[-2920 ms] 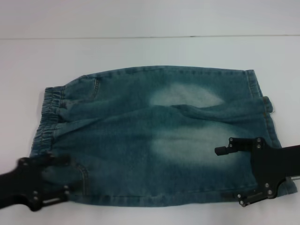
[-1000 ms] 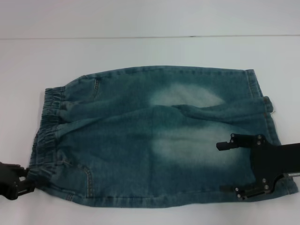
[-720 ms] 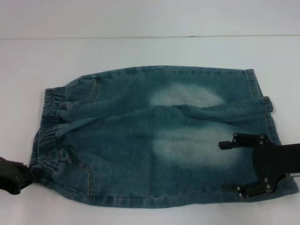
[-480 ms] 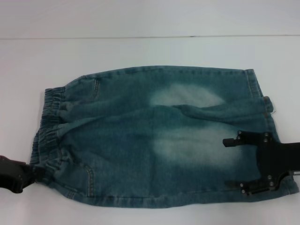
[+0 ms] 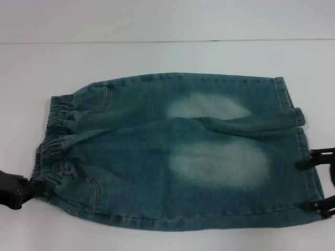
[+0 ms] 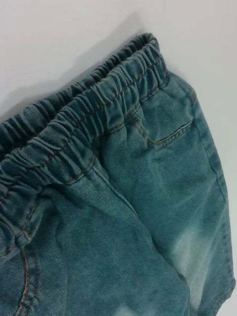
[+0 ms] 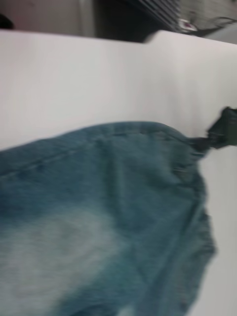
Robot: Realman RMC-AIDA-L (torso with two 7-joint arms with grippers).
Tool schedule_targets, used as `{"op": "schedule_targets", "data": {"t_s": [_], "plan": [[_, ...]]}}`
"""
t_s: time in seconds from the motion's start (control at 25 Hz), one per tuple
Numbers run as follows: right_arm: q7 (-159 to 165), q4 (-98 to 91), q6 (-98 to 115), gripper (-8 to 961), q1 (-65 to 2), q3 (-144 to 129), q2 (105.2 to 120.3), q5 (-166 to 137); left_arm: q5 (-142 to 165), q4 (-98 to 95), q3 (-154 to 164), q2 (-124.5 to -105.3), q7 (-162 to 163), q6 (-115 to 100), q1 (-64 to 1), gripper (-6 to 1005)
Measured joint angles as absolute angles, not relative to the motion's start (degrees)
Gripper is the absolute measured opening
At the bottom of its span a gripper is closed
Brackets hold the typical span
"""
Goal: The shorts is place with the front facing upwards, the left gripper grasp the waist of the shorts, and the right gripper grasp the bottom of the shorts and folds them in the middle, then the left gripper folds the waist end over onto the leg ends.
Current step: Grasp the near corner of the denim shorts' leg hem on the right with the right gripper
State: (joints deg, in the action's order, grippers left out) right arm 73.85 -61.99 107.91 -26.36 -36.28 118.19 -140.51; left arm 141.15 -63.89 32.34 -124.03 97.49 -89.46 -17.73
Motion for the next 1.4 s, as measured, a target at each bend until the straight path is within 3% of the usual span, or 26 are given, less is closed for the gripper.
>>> {"op": "schedule_targets", "data": {"t_s": [0.36,0.64,1.4], "plan": [[86.4,-70.02,112.04,930,-30.58,-40.11,118.68,-154.61,141.17,-63.77,32.62,-124.01,97.33,-89.93,-17.62,59],[93.98,-70.58,112.53,807,-32.21,-44.8,118.99,-162.15,141.17,-63.76,32.65,-124.01,97.34,-89.57,-17.6,60],[98.17,-68.24,111.13,810,-31.56,-51.91,120.15,-163.91,141.1,-62.4,32.52,-123.95,97.3,-87.64,-17.84,59]]}}
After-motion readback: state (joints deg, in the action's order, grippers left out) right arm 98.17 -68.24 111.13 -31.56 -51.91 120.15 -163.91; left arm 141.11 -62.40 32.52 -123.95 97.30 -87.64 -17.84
